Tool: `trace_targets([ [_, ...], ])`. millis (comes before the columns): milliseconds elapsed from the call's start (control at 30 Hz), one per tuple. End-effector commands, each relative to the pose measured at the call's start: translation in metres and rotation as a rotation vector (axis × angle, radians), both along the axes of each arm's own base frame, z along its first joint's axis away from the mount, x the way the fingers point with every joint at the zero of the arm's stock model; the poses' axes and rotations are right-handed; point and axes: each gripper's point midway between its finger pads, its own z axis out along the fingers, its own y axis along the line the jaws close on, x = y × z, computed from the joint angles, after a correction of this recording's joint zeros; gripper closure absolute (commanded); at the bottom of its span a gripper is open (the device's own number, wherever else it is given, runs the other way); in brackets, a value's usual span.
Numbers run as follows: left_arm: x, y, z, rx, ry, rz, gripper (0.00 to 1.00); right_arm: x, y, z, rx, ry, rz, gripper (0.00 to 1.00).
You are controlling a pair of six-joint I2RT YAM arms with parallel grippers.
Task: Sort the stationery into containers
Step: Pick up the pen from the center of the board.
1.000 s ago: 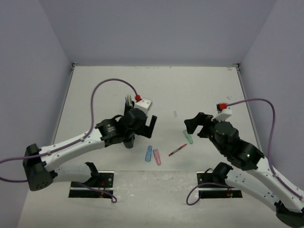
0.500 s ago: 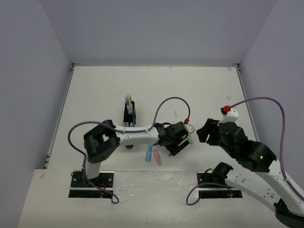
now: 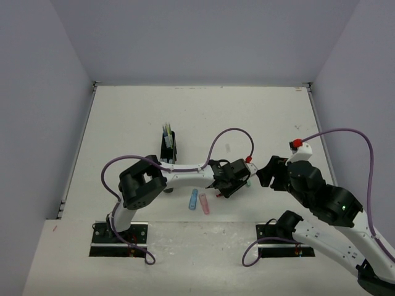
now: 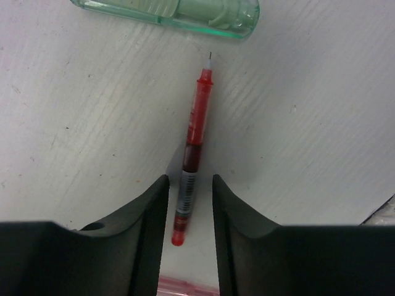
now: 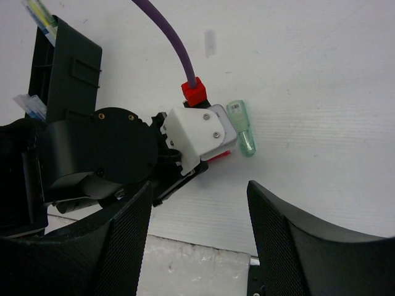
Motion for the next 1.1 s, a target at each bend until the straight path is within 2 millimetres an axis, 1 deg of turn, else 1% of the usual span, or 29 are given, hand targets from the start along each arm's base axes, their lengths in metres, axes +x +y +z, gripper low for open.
trace_targets([
  [0,-0.016,0.008,-0.020,0.080,0.059,-0.044,0.68,-0.001,0.000,0.003,0.000,0.001,0.007,0.36],
  [67,-0.018,0.012,-0.029,0.106,0.068,-0.039,0.77,0.000,0.001,0.002,-0.006,0.007,0.007,0.36],
  [133,-0.019,0.017,-0.038,0.137,0.079,-0.037,0.90,0.000,0.001,0.002,-0.008,0.007,0.009,0.36],
  [167,-0.020,0.021,-0.044,0.159,0.084,-0.034,0.93,0.000,0.002,0.004,-0.005,0.004,0.010,0.36],
  [200,-0.020,0.025,-0.048,0.177,0.086,-0.031,0.98,0.000,0.002,0.005,-0.003,0.002,0.012,0.36],
  [233,-0.021,0.026,-0.050,0.186,0.089,-0.030,1.00,0.000,0.002,0.006,-0.002,0.001,0.015,0.35],
  [300,-0.019,0.033,-0.052,0.209,0.079,-0.011,1.00,0.001,0.006,0.011,0.011,-0.015,0.034,0.35],
  [367,-0.016,0.038,-0.047,0.209,0.057,0.013,1.00,0.004,0.012,0.010,0.007,-0.012,0.049,0.36],
  [400,-0.013,0.042,-0.043,0.209,0.038,0.038,1.00,0.007,0.015,0.008,-0.007,-0.002,0.051,0.36],
  [433,-0.009,0.046,-0.035,0.201,0.016,0.070,1.00,0.012,0.019,0.005,-0.027,0.011,0.053,0.35],
  [500,0.003,0.055,-0.021,0.187,-0.026,0.120,1.00,0.020,0.024,0.005,-0.047,0.023,0.048,0.29],
  [533,0.015,0.061,-0.005,0.136,-0.043,0.208,1.00,0.029,0.030,0.008,-0.051,0.023,0.051,0.25],
  [567,0.022,0.063,0.006,0.100,-0.053,0.245,1.00,0.035,0.032,0.011,-0.047,0.019,0.051,0.25],
  [600,0.038,0.069,0.030,0.027,-0.086,0.309,1.00,0.046,0.038,0.022,-0.033,-0.020,0.067,0.24],
  [633,0.049,0.073,0.049,-0.037,-0.109,0.363,1.00,0.057,0.040,0.026,-0.018,-0.021,0.070,0.24],
  [667,0.058,0.077,0.065,-0.090,-0.130,0.409,1.00,0.070,0.034,0.028,-0.005,-0.022,0.046,0.28],
  [700,0.066,0.078,0.091,-0.178,-0.157,0.453,1.00,0.081,0.032,0.029,0.000,-0.015,0.035,0.31],
  [733,0.075,0.084,0.117,-0.258,-0.195,0.501,1.00,0.091,0.033,0.028,-0.006,-0.011,0.035,0.31],
  [800,0.090,0.107,0.154,-0.360,-0.276,0.604,1.00,0.114,0.034,0.025,-0.033,-0.013,0.020,0.29],
  [867,0.093,0.123,0.169,-0.413,-0.310,0.671,1.00,0.129,0.039,0.010,-0.069,0.035,0.036,0.28],
  [900,0.094,0.138,0.198,-0.497,-0.360,0.713,1.00,0.140,0.044,0.005,-0.088,0.063,0.047,0.28],
  [933,0.091,0.145,0.225,-0.586,-0.391,0.721,1.00,0.152,0.051,-0.008,-0.113,0.109,0.055,0.27],
  [1033,0.077,0.160,0.263,-0.728,-0.419,0.710,1.00,0.177,0.066,-0.036,-0.158,0.196,0.111,0.24],
  [1067,0.072,0.165,0.273,-0.761,-0.423,0.699,1.00,0.184,0.069,-0.044,-0.172,0.219,0.124,0.24],
])
